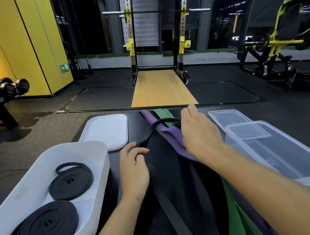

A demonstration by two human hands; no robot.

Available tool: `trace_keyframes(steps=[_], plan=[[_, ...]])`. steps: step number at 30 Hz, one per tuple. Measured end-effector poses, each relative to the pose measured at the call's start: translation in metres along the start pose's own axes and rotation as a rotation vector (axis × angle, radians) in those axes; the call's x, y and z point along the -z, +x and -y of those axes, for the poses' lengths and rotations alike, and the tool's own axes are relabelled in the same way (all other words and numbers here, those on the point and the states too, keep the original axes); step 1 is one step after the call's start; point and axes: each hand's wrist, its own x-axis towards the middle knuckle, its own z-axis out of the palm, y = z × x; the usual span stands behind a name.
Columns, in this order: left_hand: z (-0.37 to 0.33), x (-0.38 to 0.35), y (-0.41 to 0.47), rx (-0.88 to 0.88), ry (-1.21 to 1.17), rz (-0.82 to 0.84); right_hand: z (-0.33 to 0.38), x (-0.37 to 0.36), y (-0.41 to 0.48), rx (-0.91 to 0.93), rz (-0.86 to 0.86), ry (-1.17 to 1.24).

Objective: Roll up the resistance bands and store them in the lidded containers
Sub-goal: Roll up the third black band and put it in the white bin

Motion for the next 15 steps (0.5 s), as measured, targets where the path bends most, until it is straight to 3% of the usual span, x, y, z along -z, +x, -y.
trace_keyframes(steps=[4, 7, 9, 11, 15], plan=[[0.001, -0.001, -0.004, 0.058, -0.167, 0.018, 0.037, 0.016, -0.014, 0.267, -0.113, 0.102], [0.000, 0.001, -0.001, 0.175, -0.294, -0.017, 0.060, -0.008, -0.023, 0.472, 0.165, 0.264], [0.002, 0.005, 0.000, 0.179, -0.311, -0.027, 0.057, -0.027, -0.020, 0.429, 0.392, 0.408], [0.003, 0.006, -0.002, 0.074, -0.219, -0.028, 0.048, -0.037, -0.017, 0.368, 0.485, 0.569], [-0.002, 0.004, -0.003, 0.108, -0.215, -0.027, 0.033, -0.041, -0.013, -0.043, 0.457, 1.067]])
